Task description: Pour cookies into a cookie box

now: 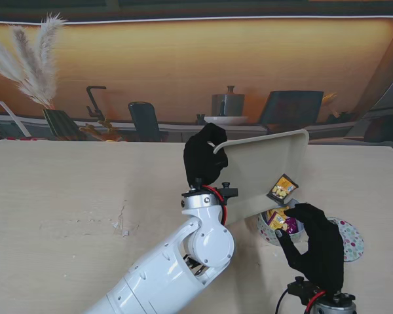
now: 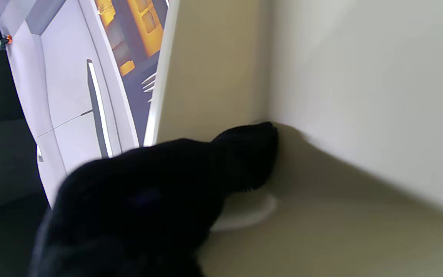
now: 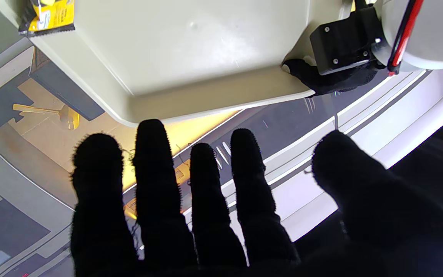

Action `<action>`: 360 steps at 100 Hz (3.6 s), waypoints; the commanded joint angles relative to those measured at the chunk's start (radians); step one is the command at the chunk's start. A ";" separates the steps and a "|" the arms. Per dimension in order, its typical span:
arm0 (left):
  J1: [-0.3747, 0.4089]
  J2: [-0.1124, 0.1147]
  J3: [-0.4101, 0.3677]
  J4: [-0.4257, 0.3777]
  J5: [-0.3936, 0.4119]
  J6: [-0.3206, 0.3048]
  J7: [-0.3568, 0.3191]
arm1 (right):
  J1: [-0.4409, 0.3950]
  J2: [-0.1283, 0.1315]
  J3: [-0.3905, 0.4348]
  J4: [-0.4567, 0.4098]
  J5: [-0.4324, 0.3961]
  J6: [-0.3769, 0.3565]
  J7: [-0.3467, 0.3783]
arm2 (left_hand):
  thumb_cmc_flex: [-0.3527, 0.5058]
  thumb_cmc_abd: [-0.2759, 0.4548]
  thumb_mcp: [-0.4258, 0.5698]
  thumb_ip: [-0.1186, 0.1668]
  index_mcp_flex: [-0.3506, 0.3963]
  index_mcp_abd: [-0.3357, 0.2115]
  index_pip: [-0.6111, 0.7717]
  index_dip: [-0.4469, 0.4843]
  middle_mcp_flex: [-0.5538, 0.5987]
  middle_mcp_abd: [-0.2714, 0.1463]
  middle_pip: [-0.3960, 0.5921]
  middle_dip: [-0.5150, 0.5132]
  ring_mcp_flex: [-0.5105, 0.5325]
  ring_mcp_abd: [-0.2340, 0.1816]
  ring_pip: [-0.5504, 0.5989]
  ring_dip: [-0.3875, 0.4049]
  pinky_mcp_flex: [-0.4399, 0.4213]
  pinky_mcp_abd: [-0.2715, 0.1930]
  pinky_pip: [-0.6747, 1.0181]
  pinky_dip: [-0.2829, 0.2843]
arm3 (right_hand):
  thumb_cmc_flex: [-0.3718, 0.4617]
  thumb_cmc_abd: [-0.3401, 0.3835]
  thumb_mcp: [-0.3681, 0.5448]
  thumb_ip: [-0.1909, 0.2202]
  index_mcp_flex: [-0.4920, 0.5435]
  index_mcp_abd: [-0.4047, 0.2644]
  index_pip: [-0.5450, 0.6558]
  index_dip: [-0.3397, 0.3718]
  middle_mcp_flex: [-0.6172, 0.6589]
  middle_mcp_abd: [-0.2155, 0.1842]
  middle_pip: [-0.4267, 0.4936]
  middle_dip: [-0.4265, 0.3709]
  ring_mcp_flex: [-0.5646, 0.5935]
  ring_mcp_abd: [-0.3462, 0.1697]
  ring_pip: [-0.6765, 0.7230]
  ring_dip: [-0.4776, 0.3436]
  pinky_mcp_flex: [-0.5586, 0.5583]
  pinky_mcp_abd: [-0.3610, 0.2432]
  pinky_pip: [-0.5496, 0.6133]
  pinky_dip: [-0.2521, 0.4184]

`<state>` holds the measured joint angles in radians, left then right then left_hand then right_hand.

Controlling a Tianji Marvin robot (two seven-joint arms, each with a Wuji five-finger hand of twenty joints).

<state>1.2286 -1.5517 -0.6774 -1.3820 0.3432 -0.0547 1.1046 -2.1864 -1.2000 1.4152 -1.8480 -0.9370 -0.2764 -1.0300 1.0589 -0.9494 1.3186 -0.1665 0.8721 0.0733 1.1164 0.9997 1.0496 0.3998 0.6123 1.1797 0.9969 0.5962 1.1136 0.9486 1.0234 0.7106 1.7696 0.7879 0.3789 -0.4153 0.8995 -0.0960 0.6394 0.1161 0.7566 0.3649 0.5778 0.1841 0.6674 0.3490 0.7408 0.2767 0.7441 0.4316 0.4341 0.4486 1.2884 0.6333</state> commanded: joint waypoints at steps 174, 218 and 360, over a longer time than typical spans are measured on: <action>0.024 0.097 -0.066 -0.159 0.155 0.037 -0.083 | -0.004 -0.004 0.000 0.000 0.000 0.004 0.009 | 0.055 0.135 0.147 0.057 0.005 -0.043 0.030 -0.009 0.119 -0.099 0.214 0.053 0.137 -0.044 0.262 0.053 0.025 -0.013 0.057 -0.023 | -0.015 0.023 0.002 0.028 0.043 0.013 -0.002 -0.007 -0.001 0.010 0.016 0.006 -0.018 0.029 0.010 -0.004 -0.011 -0.008 -0.014 -0.025; 0.149 0.175 -0.250 -0.310 0.068 0.146 -0.243 | 0.007 -0.001 -0.013 -0.002 0.002 0.010 0.035 | 0.053 0.129 0.151 0.060 0.009 -0.043 0.027 -0.011 0.124 -0.099 0.212 0.052 0.139 -0.037 0.262 0.057 0.026 -0.013 0.070 -0.021 | -0.016 0.022 0.000 0.028 0.046 0.013 -0.005 -0.008 0.004 0.010 0.015 0.005 -0.016 0.029 0.009 -0.005 -0.011 -0.008 -0.013 -0.026; 0.161 0.230 -0.529 -0.016 -0.249 0.461 -0.627 | 0.079 0.009 -0.057 0.027 0.030 0.037 0.145 | 0.080 0.230 0.026 0.085 -0.020 -0.015 -0.111 -0.105 0.064 -0.101 0.062 -0.068 0.047 0.032 0.081 0.048 0.023 -0.013 0.067 0.005 | -0.016 0.025 -0.006 0.029 0.048 0.011 -0.009 -0.006 0.007 0.009 0.010 0.004 -0.016 0.028 0.006 -0.006 -0.011 -0.008 -0.013 -0.027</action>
<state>1.3884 -1.3280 -1.2050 -1.4099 0.0943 0.3931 0.5087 -2.1075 -1.1900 1.3640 -1.8215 -0.9067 -0.2431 -0.9030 1.0445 -0.8678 1.2912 -0.1867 0.8076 0.0710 0.9795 0.9213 1.0498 0.4006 0.5962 1.1293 1.0231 0.5862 1.0787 0.9471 1.0282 0.7106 1.7674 0.7822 0.3789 -0.4142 0.8995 -0.0960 0.6652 0.1200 0.7566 0.3649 0.5778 0.1928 0.6742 0.3492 0.7407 0.2769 0.7441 0.4316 0.4337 0.4486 1.2884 0.6151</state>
